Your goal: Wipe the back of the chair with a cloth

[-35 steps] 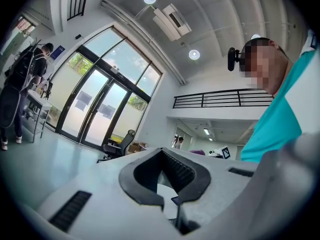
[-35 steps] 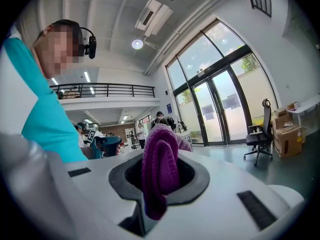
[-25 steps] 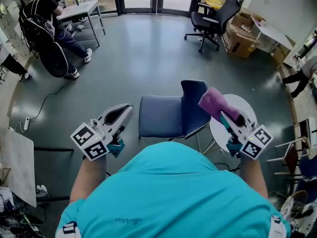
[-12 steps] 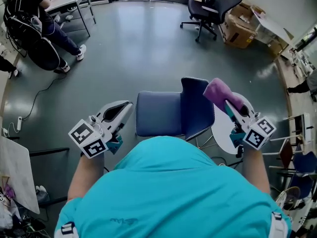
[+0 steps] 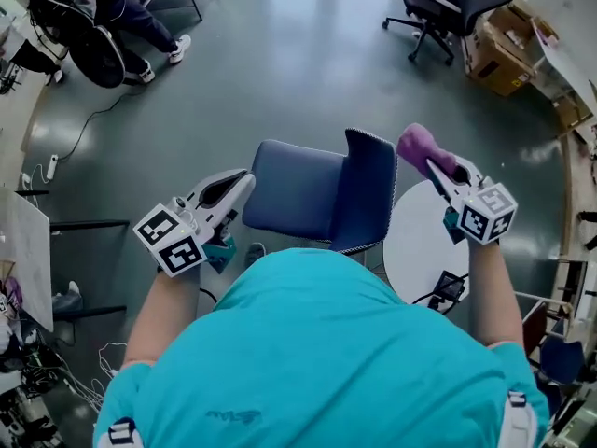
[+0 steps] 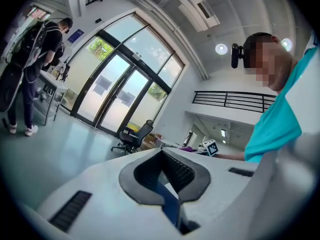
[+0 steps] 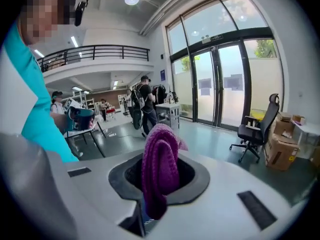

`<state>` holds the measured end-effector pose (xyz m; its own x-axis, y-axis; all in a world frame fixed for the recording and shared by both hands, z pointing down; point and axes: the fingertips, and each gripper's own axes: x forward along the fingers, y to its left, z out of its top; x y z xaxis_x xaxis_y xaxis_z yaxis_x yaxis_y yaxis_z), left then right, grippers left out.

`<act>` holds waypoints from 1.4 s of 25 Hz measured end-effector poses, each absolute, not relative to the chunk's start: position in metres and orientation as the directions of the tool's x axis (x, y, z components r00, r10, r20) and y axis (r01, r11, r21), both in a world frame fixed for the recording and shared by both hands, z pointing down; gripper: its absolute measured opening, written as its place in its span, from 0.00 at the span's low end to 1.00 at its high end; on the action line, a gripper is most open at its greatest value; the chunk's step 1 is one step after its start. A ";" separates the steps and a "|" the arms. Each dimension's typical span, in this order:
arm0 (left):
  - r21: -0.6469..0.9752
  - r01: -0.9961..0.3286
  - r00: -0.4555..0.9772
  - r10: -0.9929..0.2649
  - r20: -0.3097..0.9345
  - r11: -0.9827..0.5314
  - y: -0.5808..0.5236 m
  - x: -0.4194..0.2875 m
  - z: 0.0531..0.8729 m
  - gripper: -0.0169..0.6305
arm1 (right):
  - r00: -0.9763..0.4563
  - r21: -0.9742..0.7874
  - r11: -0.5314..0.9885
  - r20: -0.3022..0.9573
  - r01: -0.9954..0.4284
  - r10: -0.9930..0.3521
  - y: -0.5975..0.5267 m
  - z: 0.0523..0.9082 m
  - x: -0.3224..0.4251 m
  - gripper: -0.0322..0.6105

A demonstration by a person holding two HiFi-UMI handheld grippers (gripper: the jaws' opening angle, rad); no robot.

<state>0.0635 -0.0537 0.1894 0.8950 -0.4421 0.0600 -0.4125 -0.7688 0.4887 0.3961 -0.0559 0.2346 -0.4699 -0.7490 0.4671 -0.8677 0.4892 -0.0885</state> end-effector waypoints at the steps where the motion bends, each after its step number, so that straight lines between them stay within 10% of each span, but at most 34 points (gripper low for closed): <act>1: 0.505 -0.420 0.892 -0.446 0.076 -0.754 -0.055 0.063 0.197 0.02 | -0.473 -0.078 0.504 0.493 -0.860 -0.731 -0.068 0.249 0.395 0.14; 16: 0.549 -0.481 0.874 -0.423 0.240 -0.683 -0.055 0.049 0.269 0.02 | -0.313 0.128 0.783 0.868 -0.608 -0.385 -0.157 0.442 0.388 0.14; 35: 0.599 -0.502 0.860 -0.432 0.270 -0.624 -0.030 0.026 0.302 0.02 | -0.059 0.239 0.890 0.957 -0.388 -0.283 -0.169 0.512 0.393 0.14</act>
